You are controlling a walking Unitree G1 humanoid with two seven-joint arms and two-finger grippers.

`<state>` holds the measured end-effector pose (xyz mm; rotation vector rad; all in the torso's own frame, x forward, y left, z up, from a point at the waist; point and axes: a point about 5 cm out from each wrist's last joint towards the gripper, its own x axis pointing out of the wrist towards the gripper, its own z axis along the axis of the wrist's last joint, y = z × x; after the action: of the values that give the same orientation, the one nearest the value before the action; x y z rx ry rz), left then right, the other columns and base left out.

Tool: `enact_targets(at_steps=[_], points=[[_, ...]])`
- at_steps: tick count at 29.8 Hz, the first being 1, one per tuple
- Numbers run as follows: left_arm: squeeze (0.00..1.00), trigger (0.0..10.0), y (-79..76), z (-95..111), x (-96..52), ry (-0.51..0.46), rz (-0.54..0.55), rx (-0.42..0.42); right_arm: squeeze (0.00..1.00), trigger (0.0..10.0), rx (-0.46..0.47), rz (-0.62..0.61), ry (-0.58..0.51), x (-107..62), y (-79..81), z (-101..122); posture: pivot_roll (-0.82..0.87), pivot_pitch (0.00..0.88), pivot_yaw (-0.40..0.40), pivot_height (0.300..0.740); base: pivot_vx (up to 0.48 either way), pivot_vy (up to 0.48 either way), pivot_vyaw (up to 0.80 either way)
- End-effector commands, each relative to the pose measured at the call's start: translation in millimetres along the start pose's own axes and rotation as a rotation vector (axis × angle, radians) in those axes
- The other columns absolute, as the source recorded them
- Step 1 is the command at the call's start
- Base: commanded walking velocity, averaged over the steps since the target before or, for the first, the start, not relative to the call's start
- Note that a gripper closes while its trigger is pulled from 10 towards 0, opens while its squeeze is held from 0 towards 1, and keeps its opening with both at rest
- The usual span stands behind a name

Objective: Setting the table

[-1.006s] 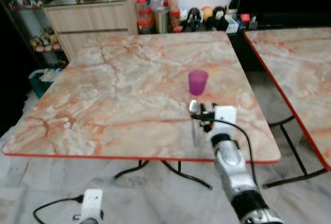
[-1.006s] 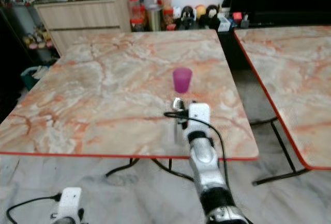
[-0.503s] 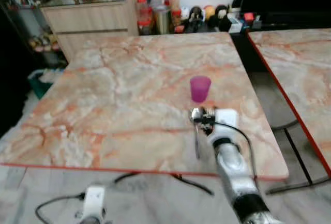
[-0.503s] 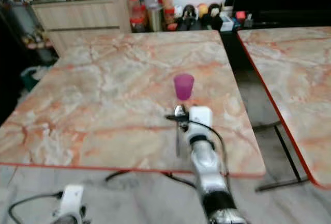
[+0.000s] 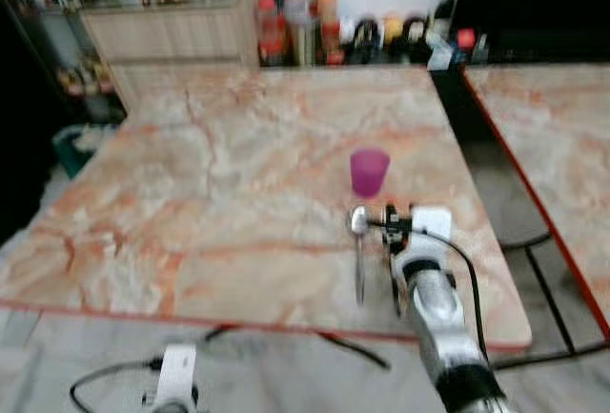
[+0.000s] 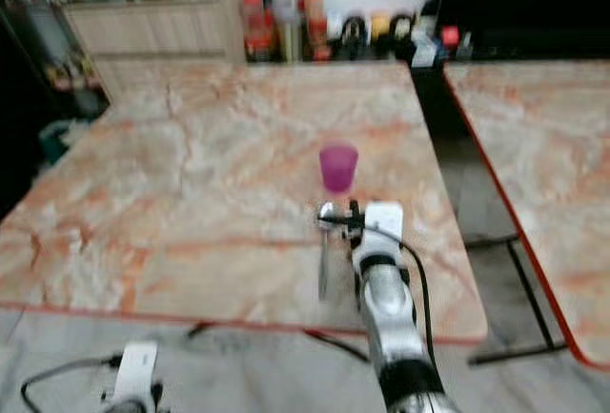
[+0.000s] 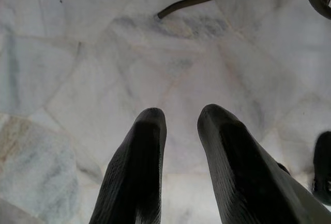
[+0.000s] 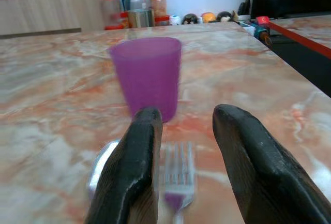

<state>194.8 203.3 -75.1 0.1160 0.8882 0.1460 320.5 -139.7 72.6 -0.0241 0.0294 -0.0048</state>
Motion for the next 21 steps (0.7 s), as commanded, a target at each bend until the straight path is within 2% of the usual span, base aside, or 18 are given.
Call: enact_targets(at_steps=[1,13,21], points=[[0.0,10.0,5.9,-4.2,-0.6,0.015,0.013,0.008,0.0,10.0,-0.012,-0.011,0.011,-1.8,-0.1,-1.0,-0.03,0.0,0.051,0.74,0.0,0.0,0.0],[0.0,10.0,4.0,-4.1,-0.5,0.019,0.008,0.008,0.0,10.0,-0.043,-0.08,0.059,3.0,-8.0,0.4,-0.03,0.0,0.045,0.74,0.0,0.0,0.0],[0.0,10.0,5.1,-6.8,-1.0,0.028,0.01,0.012,0.0,10.0,-0.062,-0.055,0.19,2.3,-4.1,-14.1,-0.03,0.0,0.042,0.74,0.0,0.0,0.0]])
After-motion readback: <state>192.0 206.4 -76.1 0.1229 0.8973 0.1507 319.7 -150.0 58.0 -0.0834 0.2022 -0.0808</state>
